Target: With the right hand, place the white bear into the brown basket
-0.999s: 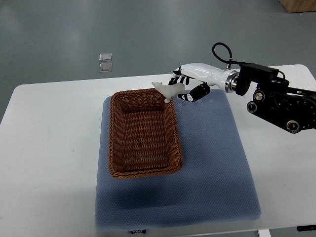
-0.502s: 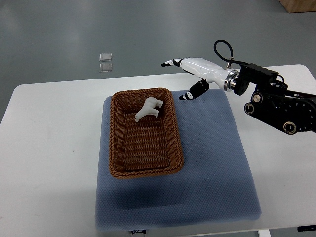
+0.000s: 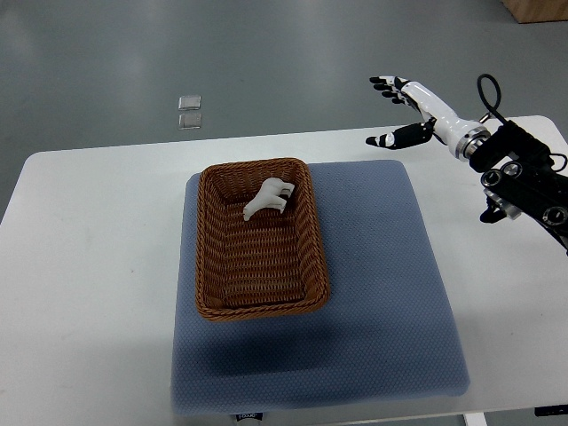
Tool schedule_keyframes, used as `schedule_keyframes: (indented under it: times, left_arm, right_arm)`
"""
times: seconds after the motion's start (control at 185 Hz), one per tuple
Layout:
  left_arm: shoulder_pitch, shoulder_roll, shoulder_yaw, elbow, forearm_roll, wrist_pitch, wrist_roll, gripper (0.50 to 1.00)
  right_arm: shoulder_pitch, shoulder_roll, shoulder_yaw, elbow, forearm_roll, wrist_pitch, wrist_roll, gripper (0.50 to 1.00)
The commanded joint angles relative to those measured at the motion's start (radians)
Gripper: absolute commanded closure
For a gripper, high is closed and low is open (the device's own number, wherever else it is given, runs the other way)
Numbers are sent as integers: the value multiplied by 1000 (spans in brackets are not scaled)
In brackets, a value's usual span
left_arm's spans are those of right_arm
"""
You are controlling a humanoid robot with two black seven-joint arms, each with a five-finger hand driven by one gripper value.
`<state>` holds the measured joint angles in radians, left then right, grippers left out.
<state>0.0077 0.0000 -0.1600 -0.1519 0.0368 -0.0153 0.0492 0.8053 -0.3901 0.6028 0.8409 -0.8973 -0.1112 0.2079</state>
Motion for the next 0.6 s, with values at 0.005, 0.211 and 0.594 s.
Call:
schedule_keyframes:
  times: [0.005,0.211,0.594]
  left_arm:
    - [0,0,-1,0,0,0,0,500]
    - [0,0,0,0,0,0,0,500]
    - [0,0,0,0,0,0,0,500]
  right_arm:
    - [-34,-3,38,-49,184,-1,1,579]
    - [-69,-4,83,-62,495,2,2,579]
    - [-98,4,100,-62,669,68,1,576]
